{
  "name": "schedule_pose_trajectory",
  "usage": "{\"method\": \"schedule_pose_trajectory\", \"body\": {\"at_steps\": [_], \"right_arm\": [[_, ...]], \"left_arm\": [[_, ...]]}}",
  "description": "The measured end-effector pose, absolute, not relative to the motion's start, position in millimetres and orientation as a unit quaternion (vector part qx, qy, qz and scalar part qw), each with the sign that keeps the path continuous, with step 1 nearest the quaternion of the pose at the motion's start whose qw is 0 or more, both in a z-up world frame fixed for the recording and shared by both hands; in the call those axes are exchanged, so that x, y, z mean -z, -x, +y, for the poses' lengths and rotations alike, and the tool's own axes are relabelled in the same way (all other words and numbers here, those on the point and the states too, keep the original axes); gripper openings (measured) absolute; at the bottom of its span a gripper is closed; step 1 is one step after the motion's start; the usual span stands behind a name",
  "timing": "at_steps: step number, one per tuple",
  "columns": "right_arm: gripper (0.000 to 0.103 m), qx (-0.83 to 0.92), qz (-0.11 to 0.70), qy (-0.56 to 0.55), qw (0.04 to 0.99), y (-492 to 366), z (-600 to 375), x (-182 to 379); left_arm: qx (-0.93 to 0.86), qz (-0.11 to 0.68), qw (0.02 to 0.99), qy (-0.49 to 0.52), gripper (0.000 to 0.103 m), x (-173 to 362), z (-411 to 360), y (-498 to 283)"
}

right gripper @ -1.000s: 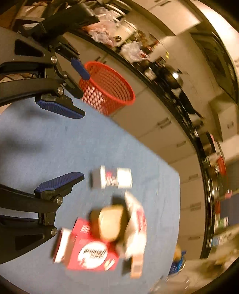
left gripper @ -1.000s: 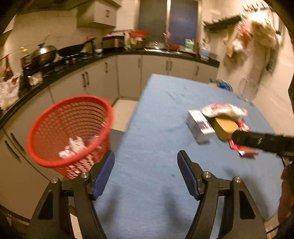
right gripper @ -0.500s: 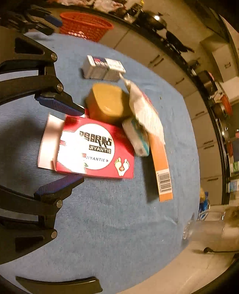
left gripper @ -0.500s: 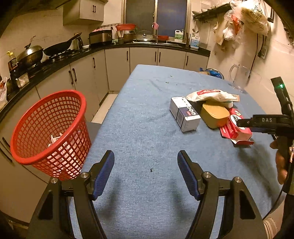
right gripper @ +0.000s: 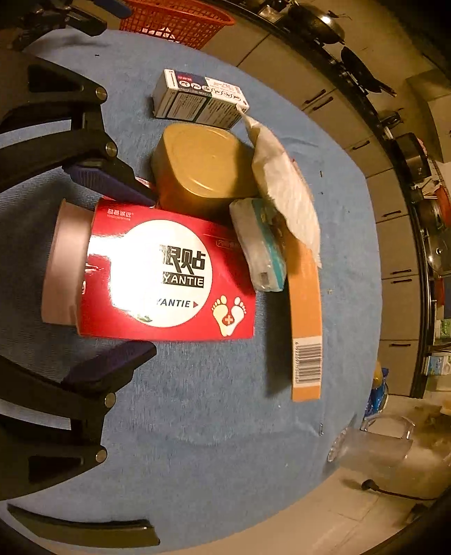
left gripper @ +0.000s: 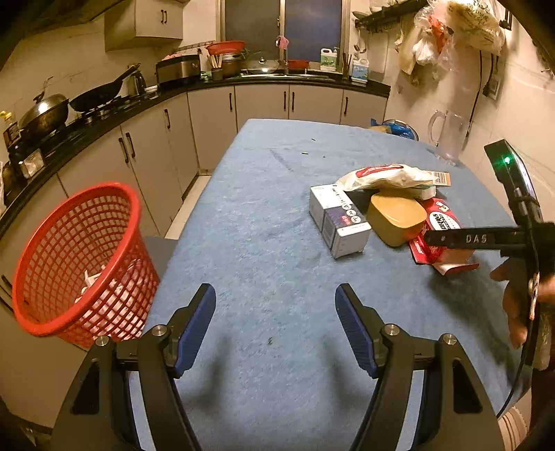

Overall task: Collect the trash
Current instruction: 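Grasp the red JIYANTIE box with the right tool while the left tool grasps the white-green medicine box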

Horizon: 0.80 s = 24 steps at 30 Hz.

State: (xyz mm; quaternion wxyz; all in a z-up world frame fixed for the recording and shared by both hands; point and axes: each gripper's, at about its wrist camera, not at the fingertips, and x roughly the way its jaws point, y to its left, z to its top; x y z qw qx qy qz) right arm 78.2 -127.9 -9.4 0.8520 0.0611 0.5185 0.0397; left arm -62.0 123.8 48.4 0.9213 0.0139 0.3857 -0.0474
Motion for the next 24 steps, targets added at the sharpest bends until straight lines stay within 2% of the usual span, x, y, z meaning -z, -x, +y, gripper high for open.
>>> {"method": "schedule_pose_trajectory", "body": {"at_steps": [3, 7, 21, 23, 24], "right_arm": [[0.077, -0.041, 0.512, -0.074, 0.855, -74.0, -135.8, 12.0], [0.076, -0.039, 0.494, -0.096, 0.863, -62.0, -153.4, 2.9], [0.075, -0.044, 0.439, -0.162, 0.882, -8.0, -223.3, -22.9], [0.075, -0.049, 0.438, -0.166, 0.882, -6.7, -224.8, -22.2], [0.074, -0.051, 0.439, -0.168, 0.881, -6.4, -225.4, -21.3]], "left_arm": [[0.053, 0.395, 0.917, -0.011, 0.071, -49.7, 114.4, 50.0], [0.062, 0.407, 0.911, 0.003, 0.078, -52.4, 103.0, 30.8], [0.042, 0.462, 0.886, 0.028, 0.079, -32.9, 61.9, -56.2], [0.034, 0.465, 0.884, 0.019, 0.070, -29.9, 57.6, -62.3], [0.027, 0.470, 0.882, 0.013, 0.062, -27.7, 55.8, -65.2]]}}
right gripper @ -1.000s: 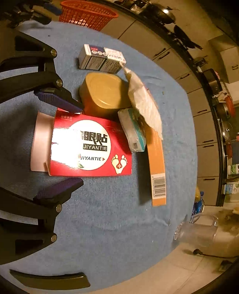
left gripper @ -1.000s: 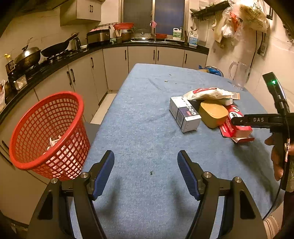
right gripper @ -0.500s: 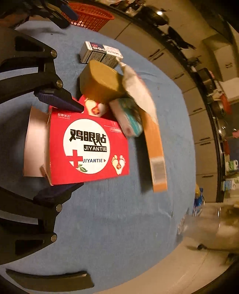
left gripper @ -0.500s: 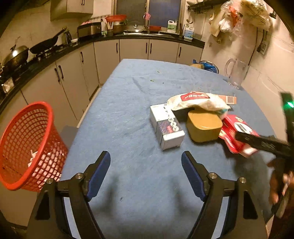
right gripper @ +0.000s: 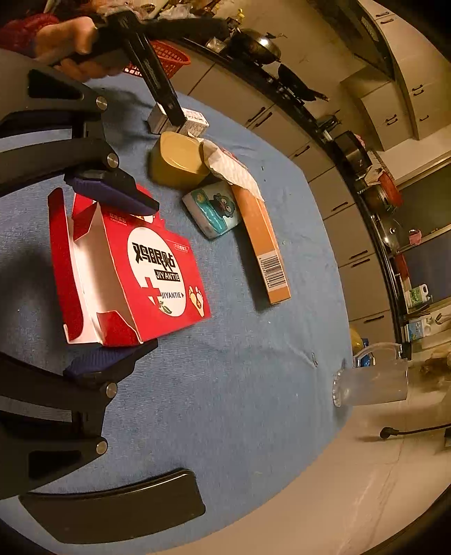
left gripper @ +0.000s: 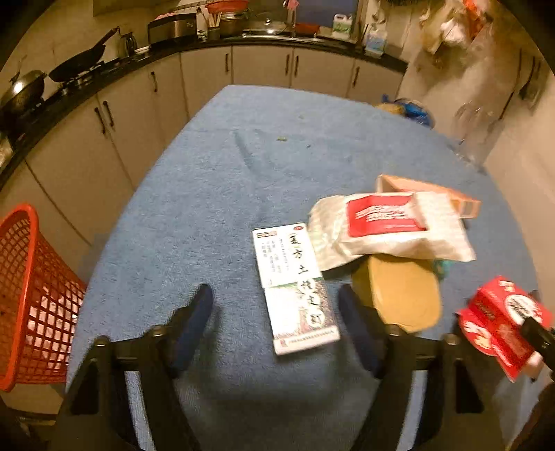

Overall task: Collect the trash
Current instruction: 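Grasp the red JIYANTIE box with the right tool while the left tool grasps the white-green medicine box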

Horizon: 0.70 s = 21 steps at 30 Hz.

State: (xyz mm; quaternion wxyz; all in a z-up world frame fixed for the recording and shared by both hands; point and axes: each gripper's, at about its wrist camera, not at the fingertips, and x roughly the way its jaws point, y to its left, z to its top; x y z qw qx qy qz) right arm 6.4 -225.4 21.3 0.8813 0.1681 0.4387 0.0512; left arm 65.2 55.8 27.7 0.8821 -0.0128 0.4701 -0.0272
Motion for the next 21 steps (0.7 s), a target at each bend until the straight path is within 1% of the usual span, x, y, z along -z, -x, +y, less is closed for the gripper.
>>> {"method": "schedule_pose_trajectory", "body": {"at_steps": [2, 3, 4, 5, 10, 11, 12, 13, 14, 15, 16, 18, 21], "right_arm": [[0.074, -0.057, 0.443, -0.173, 0.878, -6.5, -226.8, -19.0], [0.062, -0.060, 0.445, -0.173, 0.877, -6.4, -226.8, -18.3], [0.055, -0.060, 0.447, -0.171, 0.876, -5.9, -226.8, -17.7], [0.053, -0.064, 0.455, -0.169, 0.872, -7.1, -226.5, -15.8], [0.053, -0.082, 0.467, -0.171, 0.864, 1.6, -226.1, -8.4], [0.057, -0.083, 0.468, -0.168, 0.864, 2.0, -225.9, -7.5], [0.066, -0.082, 0.470, -0.164, 0.863, 1.9, -225.2, -7.0], [0.071, -0.079, 0.469, -0.164, 0.864, 2.0, -224.5, -7.2], [0.082, -0.077, 0.465, -0.161, 0.867, 2.5, -223.8, -8.3], [0.090, -0.073, 0.460, -0.151, 0.872, 3.6, -221.1, -10.6], [0.092, -0.069, 0.454, -0.136, 0.878, 4.3, -216.7, -12.5], [0.092, -0.066, 0.456, -0.108, 0.881, 3.4, -206.5, -13.2], [0.092, -0.052, 0.479, -0.062, 0.874, -3.7, -189.8, -2.7]], "left_arm": [[0.033, 0.475, 0.879, 0.012, 0.054, -24.3, 52.3, -67.9], [0.032, 0.476, 0.879, 0.005, 0.046, -22.5, 50.0, -68.3], [0.030, 0.476, 0.879, -0.001, 0.036, -21.2, 48.5, -67.6], [0.030, 0.475, 0.879, -0.007, 0.034, -20.1, 46.6, -66.0], [0.034, 0.459, 0.887, -0.031, 0.033, -16.9, 43.2, -52.5], [0.035, 0.455, 0.889, -0.033, 0.033, -16.8, 42.4, -49.8], [0.035, 0.453, 0.890, -0.034, 0.033, -17.2, 42.4, -47.6], [0.035, 0.451, 0.891, -0.036, 0.033, -17.6, 42.2, -45.1], [0.036, 0.449, 0.892, -0.037, 0.033, -18.5, 42.2, -42.9], [0.035, 0.446, 0.893, -0.038, 0.033, -19.3, 42.7, -40.7], [0.033, 0.443, 0.895, -0.038, 0.033, -20.3, 43.6, -38.2], [0.034, 0.438, 0.897, -0.036, 0.033, -22.4, 45.3, -34.6], [0.035, 0.435, 0.899, -0.034, 0.033, -23.8, 49.3, -30.8]]}}
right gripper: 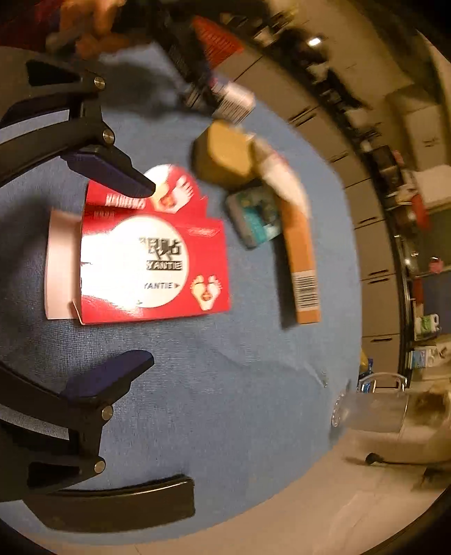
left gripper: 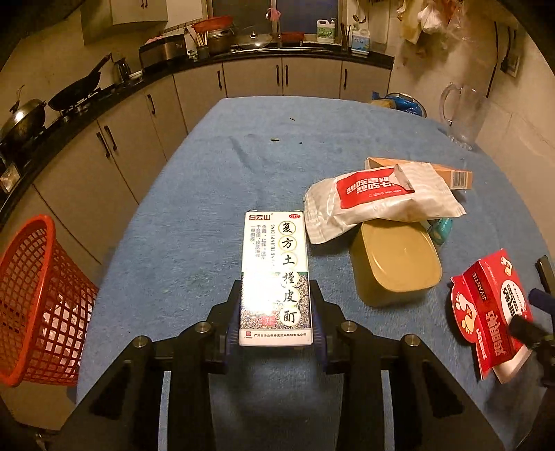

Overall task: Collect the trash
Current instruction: 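Grasp the red JIYANTIE box with the right tool while the left tool grasps the white-green medicine box, then carry the red box and white-green box over the red wastebasket with both tools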

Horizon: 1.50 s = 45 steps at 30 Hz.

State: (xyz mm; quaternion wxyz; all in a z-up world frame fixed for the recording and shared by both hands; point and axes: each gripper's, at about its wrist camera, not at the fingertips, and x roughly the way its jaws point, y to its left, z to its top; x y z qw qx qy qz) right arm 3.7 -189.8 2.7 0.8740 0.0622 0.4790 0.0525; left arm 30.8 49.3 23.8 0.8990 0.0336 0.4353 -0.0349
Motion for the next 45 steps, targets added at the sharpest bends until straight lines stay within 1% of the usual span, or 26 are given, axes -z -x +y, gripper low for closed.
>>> {"method": "schedule_pose_trajectory", "body": {"at_steps": [2, 4, 5, 12, 19, 29, 38, 45], "right_arm": [[0.092, -0.050, 0.486, -0.050, 0.871, -5.3, -184.2, 3.8], [0.085, -0.043, 0.491, -0.029, 0.870, -6.0, -177.9, 10.3], [0.077, -0.042, 0.495, -0.025, 0.867, -6.7, -176.7, 12.8], [0.076, -0.044, 0.489, -0.049, 0.870, -1.5, -187.5, 8.5], [0.076, -0.046, 0.451, -0.086, 0.887, 13.7, -201.4, -23.1], [0.076, -0.114, 0.428, -0.104, 0.891, 18.2, -168.1, -50.6], [0.076, -0.177, 0.416, -0.082, 0.888, 12.3, -109.3, -73.0], [0.076, -0.235, 0.411, -0.058, 0.879, 0.8, -44.4, -91.8]], "left_arm": [[0.036, 0.433, 0.900, -0.030, 0.033, -24.5, 53.3, -27.5], [0.034, 0.430, 0.902, -0.029, 0.033, -26.4, 57.3, -26.0], [0.033, 0.427, 0.903, -0.029, 0.033, -27.6, 58.9, -24.2], [0.041, 0.404, 0.913, -0.028, 0.033, -39.7, 62.2, -7.3], [0.054, 0.390, 0.919, -0.021, 0.033, -55.1, 63.1, 7.6], [0.048, 0.371, 0.927, -0.015, 0.033, -75.3, 81.7, 31.4], [0.012, 0.347, 0.938, 0.004, 0.033, -98.2, 132.5, 52.7], [-0.030, 0.328, 0.944, 0.028, 0.033, -118.2, 197.1, 68.2]]}}
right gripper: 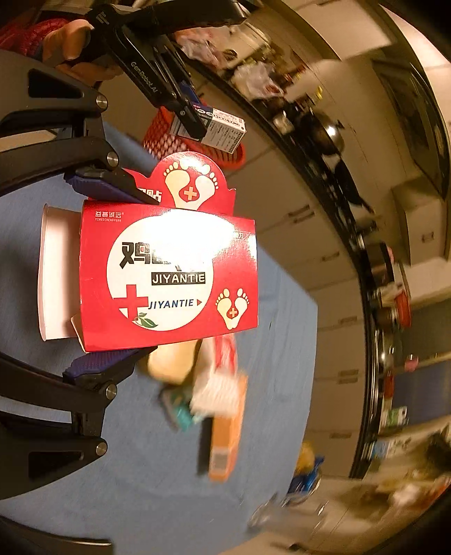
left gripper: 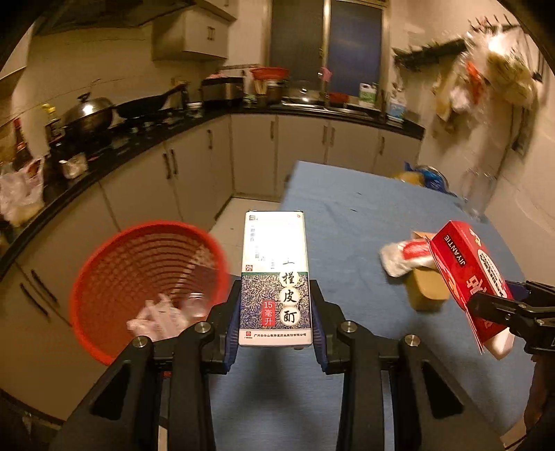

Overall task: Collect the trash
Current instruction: 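Carry the red box and white-green box over the red wastebasket with both tools, then open the left tool to drop the white-green box while the right tool drops the red box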

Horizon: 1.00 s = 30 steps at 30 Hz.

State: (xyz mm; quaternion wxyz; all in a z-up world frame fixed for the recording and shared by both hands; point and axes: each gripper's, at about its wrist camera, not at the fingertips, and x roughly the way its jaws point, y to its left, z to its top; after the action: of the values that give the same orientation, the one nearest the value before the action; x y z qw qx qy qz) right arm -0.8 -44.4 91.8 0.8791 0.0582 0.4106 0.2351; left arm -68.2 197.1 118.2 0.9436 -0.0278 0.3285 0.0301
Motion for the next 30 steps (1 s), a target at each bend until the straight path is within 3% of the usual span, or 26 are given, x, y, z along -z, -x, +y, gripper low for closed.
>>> {"method": "schedule_pose_trajectory", "body": {"at_steps": [17, 30], "right_arm": [[0.076, -0.355, 0.412, -0.001, 0.839, -32.1, 133.3, -116.9], [0.076, -0.358, 0.427, 0.027, 0.830, -66.8, 191.2, -100.9]], "left_arm": [[-0.120, 0.341, 0.929, 0.082, 0.033, -106.7, 337.8, 73.7], [-0.115, 0.357, 0.922, 0.093, 0.033, -80.7, 357.0, 61.1]]}}
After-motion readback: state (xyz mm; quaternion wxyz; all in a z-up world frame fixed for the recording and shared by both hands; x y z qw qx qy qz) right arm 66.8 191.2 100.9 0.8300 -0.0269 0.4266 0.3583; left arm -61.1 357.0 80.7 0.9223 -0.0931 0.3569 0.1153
